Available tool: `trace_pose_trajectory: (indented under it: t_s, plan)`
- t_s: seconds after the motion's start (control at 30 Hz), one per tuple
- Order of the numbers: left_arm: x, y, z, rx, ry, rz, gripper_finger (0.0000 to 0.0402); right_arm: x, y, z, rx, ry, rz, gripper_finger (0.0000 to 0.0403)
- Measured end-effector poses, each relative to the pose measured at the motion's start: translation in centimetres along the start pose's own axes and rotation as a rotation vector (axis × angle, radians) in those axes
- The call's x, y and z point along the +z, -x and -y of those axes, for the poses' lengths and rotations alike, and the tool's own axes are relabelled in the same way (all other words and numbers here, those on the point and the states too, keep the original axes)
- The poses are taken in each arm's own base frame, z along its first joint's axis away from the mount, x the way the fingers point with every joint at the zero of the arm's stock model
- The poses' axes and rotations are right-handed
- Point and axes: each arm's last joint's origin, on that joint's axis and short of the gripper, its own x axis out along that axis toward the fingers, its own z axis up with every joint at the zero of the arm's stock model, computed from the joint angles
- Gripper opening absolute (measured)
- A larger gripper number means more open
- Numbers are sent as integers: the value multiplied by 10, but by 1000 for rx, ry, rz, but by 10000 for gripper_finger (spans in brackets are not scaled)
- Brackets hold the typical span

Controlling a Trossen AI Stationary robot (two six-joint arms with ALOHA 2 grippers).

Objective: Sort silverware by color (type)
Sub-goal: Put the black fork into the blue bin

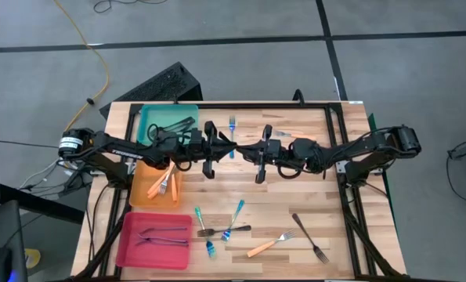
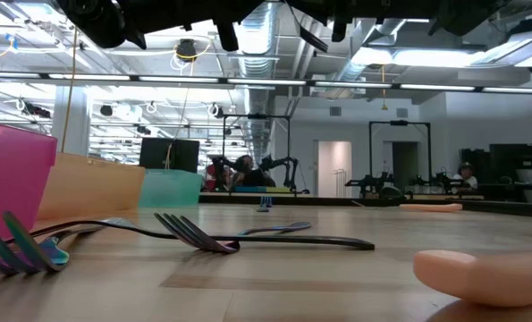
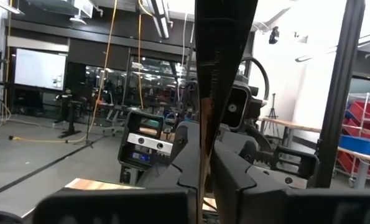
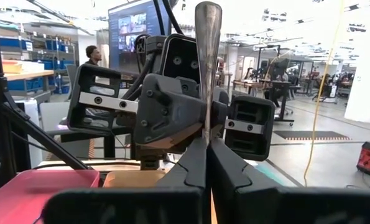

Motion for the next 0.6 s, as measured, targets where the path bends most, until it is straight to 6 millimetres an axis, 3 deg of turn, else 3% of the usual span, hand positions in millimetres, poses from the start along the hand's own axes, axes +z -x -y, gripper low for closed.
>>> trace_pose_trajectory:
  t_s: [0.4,0.6]
  plan:
    - [1,0,-2,52,4,12,1,-6,-1,6,-15,-35,-59,110]
    - [12,5,-12,113,-5,1,1,-8,-1,6,-4,-27,-74,150]
